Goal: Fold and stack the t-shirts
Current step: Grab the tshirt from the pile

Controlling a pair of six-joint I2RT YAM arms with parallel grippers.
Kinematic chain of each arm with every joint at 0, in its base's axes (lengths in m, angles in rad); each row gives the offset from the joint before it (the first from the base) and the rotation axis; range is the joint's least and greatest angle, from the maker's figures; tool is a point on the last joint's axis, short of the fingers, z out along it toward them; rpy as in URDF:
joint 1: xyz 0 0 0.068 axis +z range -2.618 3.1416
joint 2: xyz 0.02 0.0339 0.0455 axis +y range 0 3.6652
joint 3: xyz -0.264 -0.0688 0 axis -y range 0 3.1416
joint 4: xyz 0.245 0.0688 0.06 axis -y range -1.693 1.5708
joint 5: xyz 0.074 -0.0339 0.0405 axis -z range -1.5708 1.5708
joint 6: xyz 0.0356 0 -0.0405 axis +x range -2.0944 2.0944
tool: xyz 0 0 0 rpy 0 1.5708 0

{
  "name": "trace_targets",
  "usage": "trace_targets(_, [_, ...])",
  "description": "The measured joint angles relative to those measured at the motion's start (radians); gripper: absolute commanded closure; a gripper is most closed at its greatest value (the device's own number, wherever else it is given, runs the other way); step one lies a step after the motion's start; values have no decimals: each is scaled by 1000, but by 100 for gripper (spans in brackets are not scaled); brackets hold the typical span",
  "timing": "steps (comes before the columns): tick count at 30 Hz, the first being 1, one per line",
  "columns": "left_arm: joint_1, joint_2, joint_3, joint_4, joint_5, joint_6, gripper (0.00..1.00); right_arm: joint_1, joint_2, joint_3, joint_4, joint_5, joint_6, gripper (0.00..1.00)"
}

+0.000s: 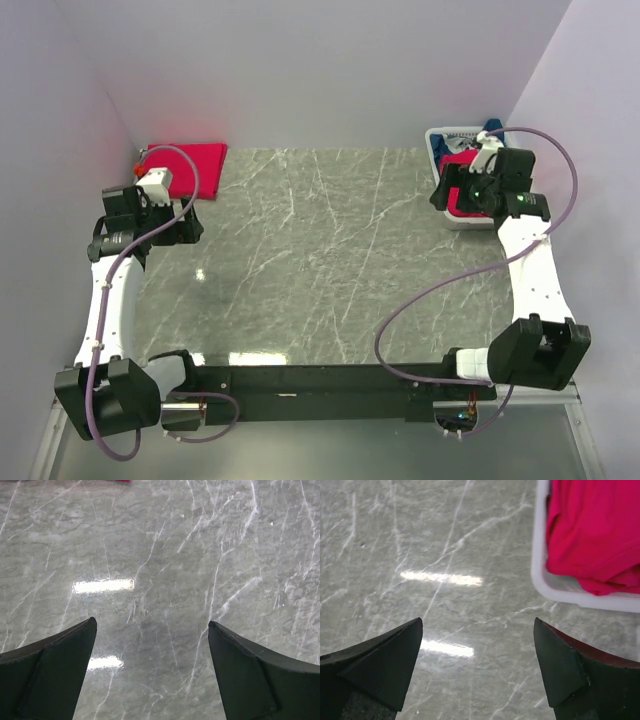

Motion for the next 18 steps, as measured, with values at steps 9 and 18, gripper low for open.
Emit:
trace_targets(9, [-2, 2, 8, -33, 62, 14, 1, -154, 200, 254, 6, 103, -18, 3])
trace_targets(18, [-3, 27, 45, -48, 85, 14, 1, -194, 529, 541, 33, 268, -30, 3])
